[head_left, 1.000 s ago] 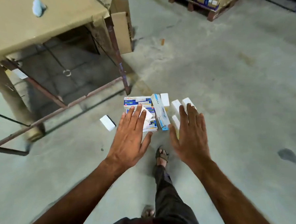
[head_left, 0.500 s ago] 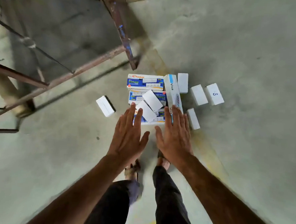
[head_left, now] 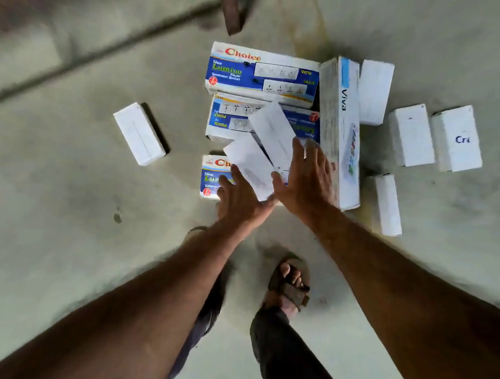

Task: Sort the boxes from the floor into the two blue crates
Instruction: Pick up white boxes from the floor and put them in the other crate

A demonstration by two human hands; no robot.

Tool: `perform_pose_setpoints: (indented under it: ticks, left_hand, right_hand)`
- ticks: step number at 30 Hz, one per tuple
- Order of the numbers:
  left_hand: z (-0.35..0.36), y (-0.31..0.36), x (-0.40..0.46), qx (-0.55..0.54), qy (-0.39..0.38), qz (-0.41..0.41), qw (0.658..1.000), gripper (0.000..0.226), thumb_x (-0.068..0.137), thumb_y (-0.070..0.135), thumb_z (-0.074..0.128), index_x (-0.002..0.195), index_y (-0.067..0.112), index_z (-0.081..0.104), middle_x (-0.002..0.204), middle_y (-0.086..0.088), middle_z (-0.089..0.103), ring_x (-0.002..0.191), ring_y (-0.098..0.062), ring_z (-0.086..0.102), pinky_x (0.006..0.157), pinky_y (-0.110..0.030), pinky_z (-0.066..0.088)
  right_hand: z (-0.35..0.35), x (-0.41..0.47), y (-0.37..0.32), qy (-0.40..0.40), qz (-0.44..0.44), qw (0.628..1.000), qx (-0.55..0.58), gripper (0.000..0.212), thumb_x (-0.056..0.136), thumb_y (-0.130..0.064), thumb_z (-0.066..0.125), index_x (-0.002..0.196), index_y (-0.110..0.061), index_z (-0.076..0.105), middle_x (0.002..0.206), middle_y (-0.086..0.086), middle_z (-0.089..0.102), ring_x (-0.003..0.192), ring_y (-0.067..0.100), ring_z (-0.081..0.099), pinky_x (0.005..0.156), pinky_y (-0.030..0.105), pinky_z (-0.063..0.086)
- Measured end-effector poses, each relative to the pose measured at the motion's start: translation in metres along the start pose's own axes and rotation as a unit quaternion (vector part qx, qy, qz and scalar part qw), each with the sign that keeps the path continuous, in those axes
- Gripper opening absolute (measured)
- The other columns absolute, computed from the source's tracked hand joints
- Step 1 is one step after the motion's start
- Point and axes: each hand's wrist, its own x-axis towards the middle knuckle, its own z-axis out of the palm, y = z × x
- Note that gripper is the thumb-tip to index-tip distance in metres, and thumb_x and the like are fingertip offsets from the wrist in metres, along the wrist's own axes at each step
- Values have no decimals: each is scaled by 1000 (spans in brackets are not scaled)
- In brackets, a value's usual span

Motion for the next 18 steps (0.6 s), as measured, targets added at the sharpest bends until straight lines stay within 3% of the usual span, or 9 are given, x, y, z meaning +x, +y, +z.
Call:
perform_pose_setpoints:
  ticks: [4,8,10,14,18]
  left_hand:
    - [38,27,54,-113,61,-74,989,118,85,76,55,161,11,-9,157,-26,20,143,-45,31,113,-54,32]
    - [60,23,90,-93,52,-72,992,146,66,64,84,159,15,-18,161,-27,9,144,-45,29,111,-56,35]
    - [61,15,96,-70,48,-60,995,152,61,53,92,159,19,-20,157,-24,14,138,-43,36,107,-53,40]
    - [48,-8,109,-56,66,-62,994,143,62,25,89,159,28,-15,144,-15,26,127,-37,43,100,-52,45]
    - [18,-39,112,-76,49,-60,994,134,58,17,79,158,26,-10,140,-19,32,132,-42,38,107,-53,42]
  right_hand:
    - [36,63,9,2,6,1000,0,93,89,-50,66,161,-14,18,160,19,27,146,38,29,121,48,27]
    - [63,105,21,-42,-8,999,-3,107,80,-60,75,163,-28,14,159,19,26,145,39,29,117,54,34]
    - [67,110,27,-54,-18,998,12,112,76,-62,78,163,-31,15,155,20,29,142,40,33,113,53,38]
    - [78,110,29,-49,-14,999,12,118,75,-52,82,163,-35,6,151,20,29,136,43,39,109,57,43]
    - [83,106,19,-32,20,999,-9,120,77,-47,82,163,-32,0,143,24,33,128,43,42,105,54,43]
